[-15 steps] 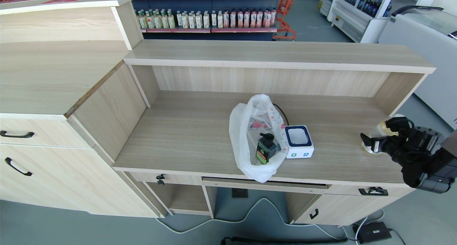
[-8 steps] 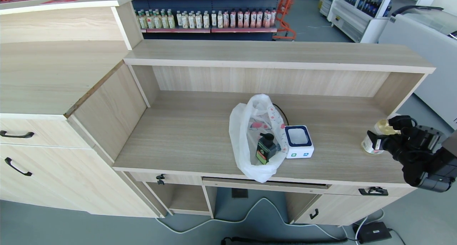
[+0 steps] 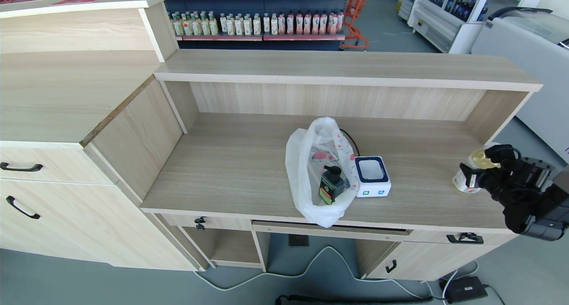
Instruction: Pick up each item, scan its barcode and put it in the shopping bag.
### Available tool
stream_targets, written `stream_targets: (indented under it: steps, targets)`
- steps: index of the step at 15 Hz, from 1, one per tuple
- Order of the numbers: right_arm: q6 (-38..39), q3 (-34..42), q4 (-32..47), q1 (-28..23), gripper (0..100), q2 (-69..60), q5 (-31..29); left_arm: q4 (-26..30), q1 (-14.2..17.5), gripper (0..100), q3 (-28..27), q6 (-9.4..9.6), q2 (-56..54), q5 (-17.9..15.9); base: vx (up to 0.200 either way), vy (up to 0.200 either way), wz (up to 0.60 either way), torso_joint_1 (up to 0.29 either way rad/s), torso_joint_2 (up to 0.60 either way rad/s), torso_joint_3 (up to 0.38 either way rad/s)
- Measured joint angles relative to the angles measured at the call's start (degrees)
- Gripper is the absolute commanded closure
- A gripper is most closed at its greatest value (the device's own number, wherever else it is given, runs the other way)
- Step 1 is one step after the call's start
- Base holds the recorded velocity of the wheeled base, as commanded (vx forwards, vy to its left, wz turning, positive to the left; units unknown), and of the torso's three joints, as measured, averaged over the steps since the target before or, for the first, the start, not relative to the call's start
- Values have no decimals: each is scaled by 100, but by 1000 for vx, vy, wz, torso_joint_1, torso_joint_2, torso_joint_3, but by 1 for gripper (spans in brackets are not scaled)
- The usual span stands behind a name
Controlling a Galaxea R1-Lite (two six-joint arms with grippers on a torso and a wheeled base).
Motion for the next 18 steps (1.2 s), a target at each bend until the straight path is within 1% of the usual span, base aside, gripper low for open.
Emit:
stream_targets:
  steps: [2,4,7,9,11,13,14,15,16,18]
  targets:
    - [-28,-12,115,-30,100,-63,5,0,-5,0,0,0,0,2,0,0,0,0,0,0]
    - [5,41,400,-37,100,-336,137,0,0,0,0,0,0,0,0,0,0,0,0,0]
    - [517,352,1256,-43,100,-1314,886,0,0,0,2,0,0,0,0,0,0,0,0,0]
    - [1123,612,2187,-48,100,-2249,1668,0,0,0,2,1,0,2,0,0,0,0,0,0]
    - [1704,842,3129,52,100,-3261,2745,0,-2,0,2,0,0,0,0,0,0,0,0,0]
    - [2199,1161,3558,245,100,-4195,3996,0,-2,0,2,0,0,2,0,0,0,0,0,0]
    - [2416,1403,3666,372,100,-4678,4673,0,-2,0,2,0,0,2,0,0,0,0,0,0]
    - [2561,1655,3734,545,100,-5099,5193,0,0,0,2,0,0,0,0,0,0,0,0,0]
    - [2676,1891,3791,831,100,-5496,5505,0,-2,0,2,0,0,0,0,0,0,0,0,0]
    - [2975,2142,3851,1454,100,-6075,5717,0,-2,0,2,0,0,2,0,0,0,0,0,0]
